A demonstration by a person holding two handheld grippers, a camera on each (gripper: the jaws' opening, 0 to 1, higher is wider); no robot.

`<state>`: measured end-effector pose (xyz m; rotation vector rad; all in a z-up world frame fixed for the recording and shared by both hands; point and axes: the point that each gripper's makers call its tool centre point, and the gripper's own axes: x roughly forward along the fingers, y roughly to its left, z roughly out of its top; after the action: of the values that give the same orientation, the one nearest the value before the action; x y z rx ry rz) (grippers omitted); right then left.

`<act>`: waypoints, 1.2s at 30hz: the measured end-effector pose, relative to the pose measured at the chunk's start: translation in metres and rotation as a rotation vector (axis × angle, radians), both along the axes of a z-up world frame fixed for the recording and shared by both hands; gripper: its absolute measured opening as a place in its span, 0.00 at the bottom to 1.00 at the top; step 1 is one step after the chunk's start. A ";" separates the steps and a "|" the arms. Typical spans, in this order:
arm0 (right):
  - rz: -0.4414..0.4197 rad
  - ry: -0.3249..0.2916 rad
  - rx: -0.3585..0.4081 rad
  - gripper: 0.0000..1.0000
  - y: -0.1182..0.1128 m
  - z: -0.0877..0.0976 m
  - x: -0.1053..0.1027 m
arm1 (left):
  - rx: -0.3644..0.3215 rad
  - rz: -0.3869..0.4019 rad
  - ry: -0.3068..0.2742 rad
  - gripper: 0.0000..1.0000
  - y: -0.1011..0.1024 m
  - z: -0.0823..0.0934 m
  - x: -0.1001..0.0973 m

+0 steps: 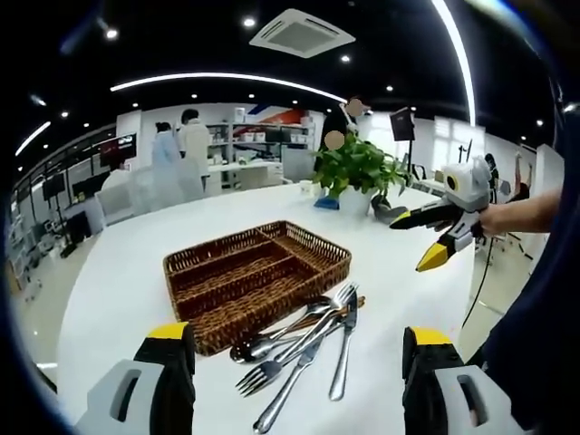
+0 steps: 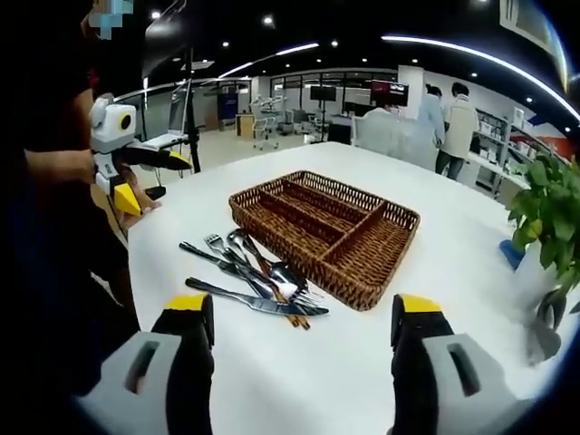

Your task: Arrange the knives, forks, and spoons in their matching storage slots by inserting each utensil handle-first until every utensil is classified and aligned in the correct compartment

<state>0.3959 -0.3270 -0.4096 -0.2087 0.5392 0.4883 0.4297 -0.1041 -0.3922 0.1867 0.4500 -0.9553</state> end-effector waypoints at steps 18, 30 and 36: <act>0.185 0.072 -0.113 0.64 0.012 -0.024 0.004 | 0.001 -0.004 0.014 0.94 -0.009 0.005 -0.015; 0.234 0.099 -0.133 0.60 0.011 -0.032 0.006 | 0.042 -0.085 0.087 0.78 -0.038 -0.016 -0.030; 0.234 0.103 -0.115 0.60 0.008 -0.034 0.009 | 0.067 -0.120 0.119 0.66 -0.059 -0.031 -0.031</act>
<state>0.4052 -0.3188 -0.4438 -0.3605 0.6473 0.6990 0.3991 -0.1630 -0.4230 0.2202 0.5856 -1.0729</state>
